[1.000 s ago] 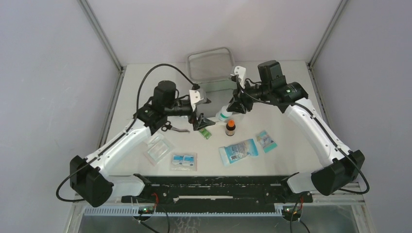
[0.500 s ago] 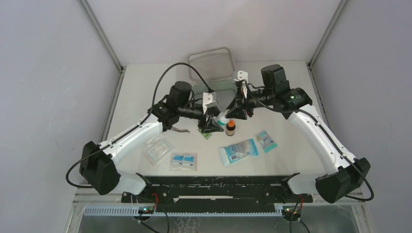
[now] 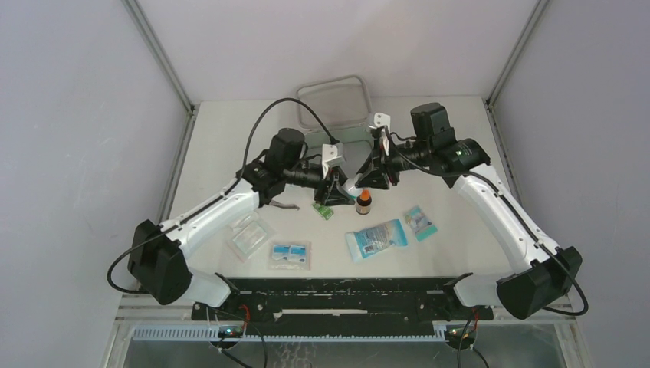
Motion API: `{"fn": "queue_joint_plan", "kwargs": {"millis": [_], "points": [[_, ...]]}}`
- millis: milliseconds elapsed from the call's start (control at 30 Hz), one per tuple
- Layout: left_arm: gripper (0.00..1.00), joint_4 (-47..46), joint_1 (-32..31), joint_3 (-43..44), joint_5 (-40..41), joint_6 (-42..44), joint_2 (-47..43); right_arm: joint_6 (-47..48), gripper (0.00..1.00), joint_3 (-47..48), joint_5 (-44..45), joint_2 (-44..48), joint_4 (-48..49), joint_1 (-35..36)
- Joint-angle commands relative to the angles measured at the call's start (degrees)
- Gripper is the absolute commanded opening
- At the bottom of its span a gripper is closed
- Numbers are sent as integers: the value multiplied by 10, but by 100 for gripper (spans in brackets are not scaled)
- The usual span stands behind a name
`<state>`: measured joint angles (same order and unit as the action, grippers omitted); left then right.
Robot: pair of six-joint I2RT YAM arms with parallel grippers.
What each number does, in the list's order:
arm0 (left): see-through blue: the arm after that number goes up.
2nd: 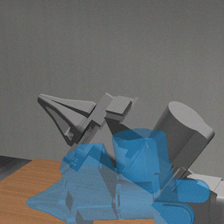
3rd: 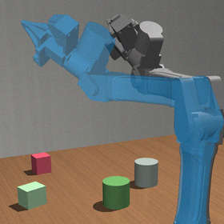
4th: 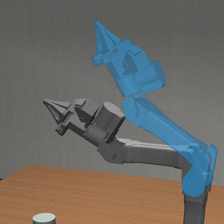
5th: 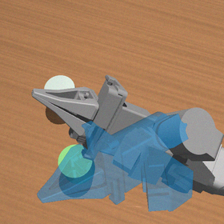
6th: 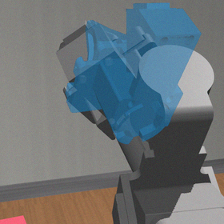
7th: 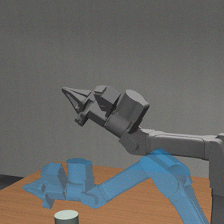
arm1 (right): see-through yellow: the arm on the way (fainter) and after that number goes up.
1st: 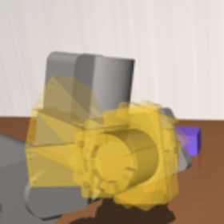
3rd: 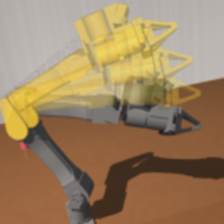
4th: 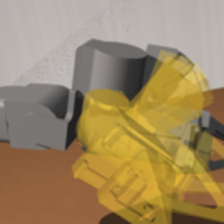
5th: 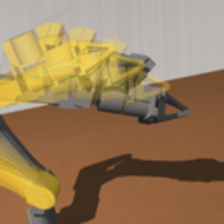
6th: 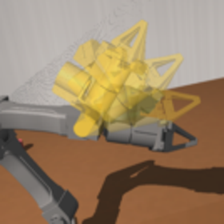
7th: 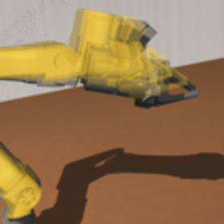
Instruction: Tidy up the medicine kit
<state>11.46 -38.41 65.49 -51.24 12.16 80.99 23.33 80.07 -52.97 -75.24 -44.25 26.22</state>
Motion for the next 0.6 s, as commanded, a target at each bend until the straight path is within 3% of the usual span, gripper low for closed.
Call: {"fn": "queue_joint_plan", "kwargs": {"millis": [0, 100, 200, 333, 567], "points": [[38, -24, -1, 47, 20, -31, 1, -6, 12, 6, -19, -3, 25, -14], [33, -23, 0, 44, 44, -33, 2, -22, 32, 6, -9, 3, 30, -37], [31, -24, 3, 53, 73, -55, 12, -41, 63, 5, -1, 16, 35, -66], [31, -40, 11, 76, 129, -115, 48, -81, 72, 1, 40, 38, 47, -108], [31, -55, 39, 148, 220, -258, 160, -141, 74, -58, 89, 87, 74, -205]]}}
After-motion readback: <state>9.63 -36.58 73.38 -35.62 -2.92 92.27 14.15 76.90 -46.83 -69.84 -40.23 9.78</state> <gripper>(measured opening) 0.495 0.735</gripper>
